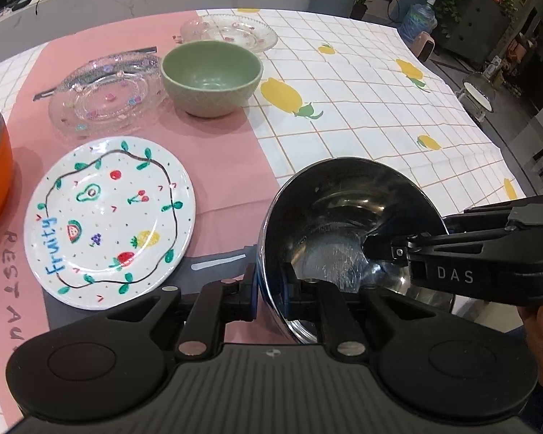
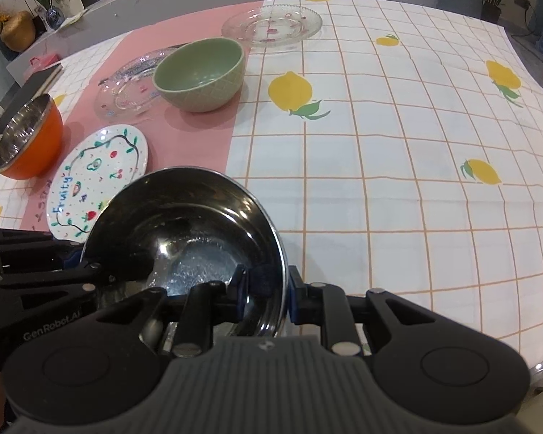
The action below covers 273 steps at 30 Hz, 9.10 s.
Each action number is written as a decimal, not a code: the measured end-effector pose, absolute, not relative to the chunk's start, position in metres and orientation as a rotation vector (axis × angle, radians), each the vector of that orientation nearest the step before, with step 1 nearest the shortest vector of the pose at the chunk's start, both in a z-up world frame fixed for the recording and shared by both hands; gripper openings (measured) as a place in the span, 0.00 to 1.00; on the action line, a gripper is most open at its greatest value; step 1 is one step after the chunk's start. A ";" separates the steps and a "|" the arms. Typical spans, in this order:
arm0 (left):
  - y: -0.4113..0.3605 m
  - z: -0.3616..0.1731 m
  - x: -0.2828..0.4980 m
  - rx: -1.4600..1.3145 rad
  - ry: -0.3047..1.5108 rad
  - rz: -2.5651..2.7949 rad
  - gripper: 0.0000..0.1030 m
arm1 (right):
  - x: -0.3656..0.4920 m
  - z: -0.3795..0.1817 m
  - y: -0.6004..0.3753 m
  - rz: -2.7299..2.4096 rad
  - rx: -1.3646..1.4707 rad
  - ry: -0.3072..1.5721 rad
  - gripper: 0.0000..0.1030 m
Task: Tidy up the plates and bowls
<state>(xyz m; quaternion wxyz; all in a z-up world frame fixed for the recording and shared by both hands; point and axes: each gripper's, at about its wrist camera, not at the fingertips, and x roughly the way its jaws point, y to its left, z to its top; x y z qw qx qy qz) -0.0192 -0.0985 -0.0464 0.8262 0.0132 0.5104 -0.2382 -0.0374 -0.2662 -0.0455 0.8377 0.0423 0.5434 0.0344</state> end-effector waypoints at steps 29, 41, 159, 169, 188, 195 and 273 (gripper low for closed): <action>-0.089 -0.029 -0.022 0.040 1.003 -0.509 0.49 | -0.044 -0.037 -0.273 -0.002 0.062 1.095 0.57; -0.073 0.001 -0.023 0.021 0.917 -0.483 0.57 | -0.052 -0.003 -0.275 -0.019 0.089 0.949 0.64; 0.078 0.025 0.053 -0.280 1.036 -0.192 0.16 | 0.084 0.017 -0.115 0.307 0.341 1.187 0.16; 0.019 0.069 0.035 -0.211 0.982 -0.275 0.16 | 0.048 0.068 -0.176 0.280 0.356 1.096 0.16; -0.073 0.074 -0.007 -0.116 0.971 -0.382 0.17 | -0.017 0.088 -0.266 0.202 0.347 1.053 0.16; -0.088 0.058 -0.018 -0.106 1.003 -0.410 0.17 | -0.030 0.074 -0.282 0.192 0.342 1.079 0.16; -0.121 0.008 -0.041 0.094 1.102 -0.404 0.21 | -0.060 0.018 -0.259 0.113 -0.152 1.084 0.23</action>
